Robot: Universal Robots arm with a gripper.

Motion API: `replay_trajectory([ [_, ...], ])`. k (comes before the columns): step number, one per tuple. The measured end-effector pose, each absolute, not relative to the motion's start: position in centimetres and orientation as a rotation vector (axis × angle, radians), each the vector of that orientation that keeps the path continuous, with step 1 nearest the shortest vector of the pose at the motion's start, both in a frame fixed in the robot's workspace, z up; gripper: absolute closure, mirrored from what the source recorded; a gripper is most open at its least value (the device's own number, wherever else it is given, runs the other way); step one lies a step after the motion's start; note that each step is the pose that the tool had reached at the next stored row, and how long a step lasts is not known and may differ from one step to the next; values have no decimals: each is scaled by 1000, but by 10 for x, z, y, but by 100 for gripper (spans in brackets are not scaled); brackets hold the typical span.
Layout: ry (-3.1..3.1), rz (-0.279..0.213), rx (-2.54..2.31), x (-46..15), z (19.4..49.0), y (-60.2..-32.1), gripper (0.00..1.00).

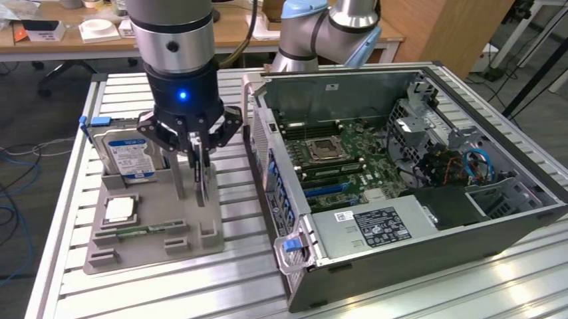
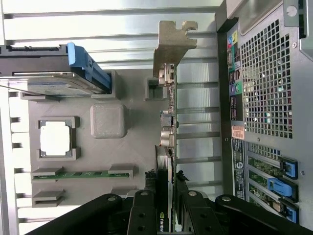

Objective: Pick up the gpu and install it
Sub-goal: 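Pick up the gpu and move the gpu toward the slot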

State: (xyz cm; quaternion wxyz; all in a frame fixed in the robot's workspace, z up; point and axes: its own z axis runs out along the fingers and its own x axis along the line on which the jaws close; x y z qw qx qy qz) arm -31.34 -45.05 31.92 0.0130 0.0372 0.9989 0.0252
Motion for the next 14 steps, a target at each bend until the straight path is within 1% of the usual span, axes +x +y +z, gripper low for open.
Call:
replay_trajectory([
  [14, 3112, 78, 116, -313, 331, -450, 74],
])
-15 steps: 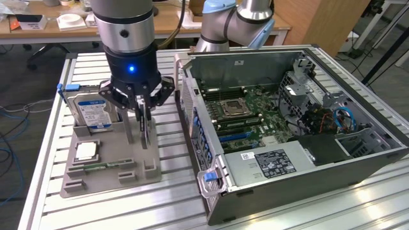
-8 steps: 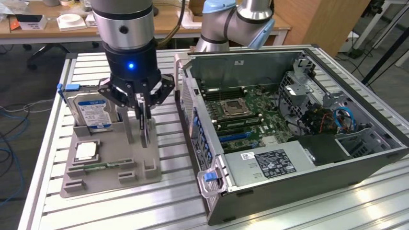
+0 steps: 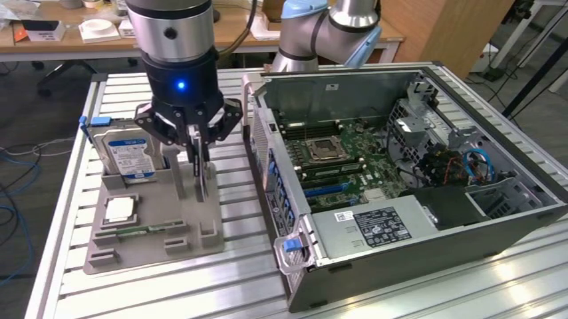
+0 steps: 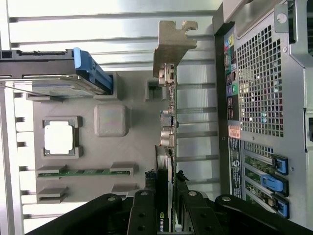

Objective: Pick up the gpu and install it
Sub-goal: 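Pick up the gpu and move the gpu toward the slot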

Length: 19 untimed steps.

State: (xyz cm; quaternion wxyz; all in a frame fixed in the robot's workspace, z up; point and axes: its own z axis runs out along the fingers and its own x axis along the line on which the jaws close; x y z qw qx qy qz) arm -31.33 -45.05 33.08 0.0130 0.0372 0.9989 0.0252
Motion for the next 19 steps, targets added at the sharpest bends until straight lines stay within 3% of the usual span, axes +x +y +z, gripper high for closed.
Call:
replay_trajectory([
  [19, 3112, 78, 116, -313, 348, -450, 74],
])
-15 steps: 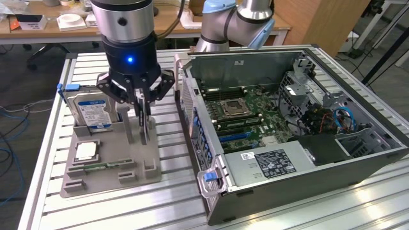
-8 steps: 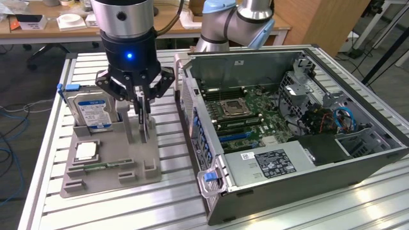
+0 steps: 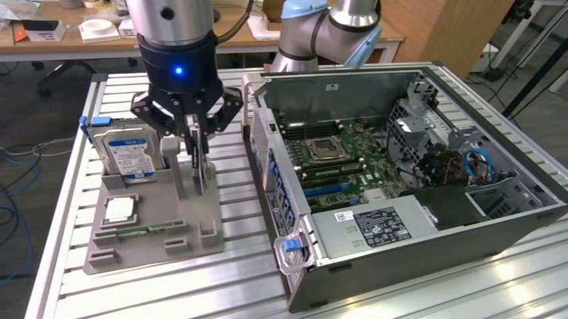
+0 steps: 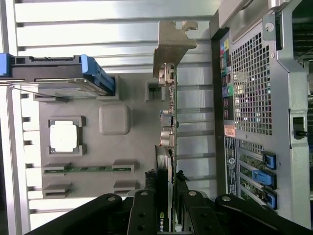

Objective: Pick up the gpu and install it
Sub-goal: 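Pick up the gpu and move the gpu toward the slot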

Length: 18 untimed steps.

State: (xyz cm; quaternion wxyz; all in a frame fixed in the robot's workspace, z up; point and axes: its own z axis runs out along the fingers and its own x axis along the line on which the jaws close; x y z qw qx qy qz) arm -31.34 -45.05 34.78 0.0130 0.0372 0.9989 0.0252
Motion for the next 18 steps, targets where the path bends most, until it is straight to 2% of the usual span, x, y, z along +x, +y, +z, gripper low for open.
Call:
replay_trajectory([
  [18, 3112, 78, 116, -313, 369, -450, 74],
])
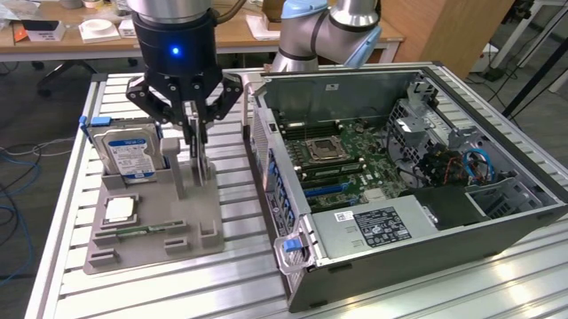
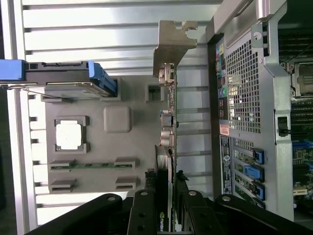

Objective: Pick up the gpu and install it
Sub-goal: 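Pick up the gpu and move the gpu toward the slot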

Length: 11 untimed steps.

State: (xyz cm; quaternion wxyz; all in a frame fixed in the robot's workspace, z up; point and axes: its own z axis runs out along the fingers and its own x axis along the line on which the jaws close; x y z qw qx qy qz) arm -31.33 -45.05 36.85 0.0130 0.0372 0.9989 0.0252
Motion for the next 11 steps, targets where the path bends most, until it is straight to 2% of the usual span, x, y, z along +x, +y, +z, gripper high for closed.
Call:
replay_trajectory([
  [11, 3112, 79, 116, -313, 379, -450, 74],
])
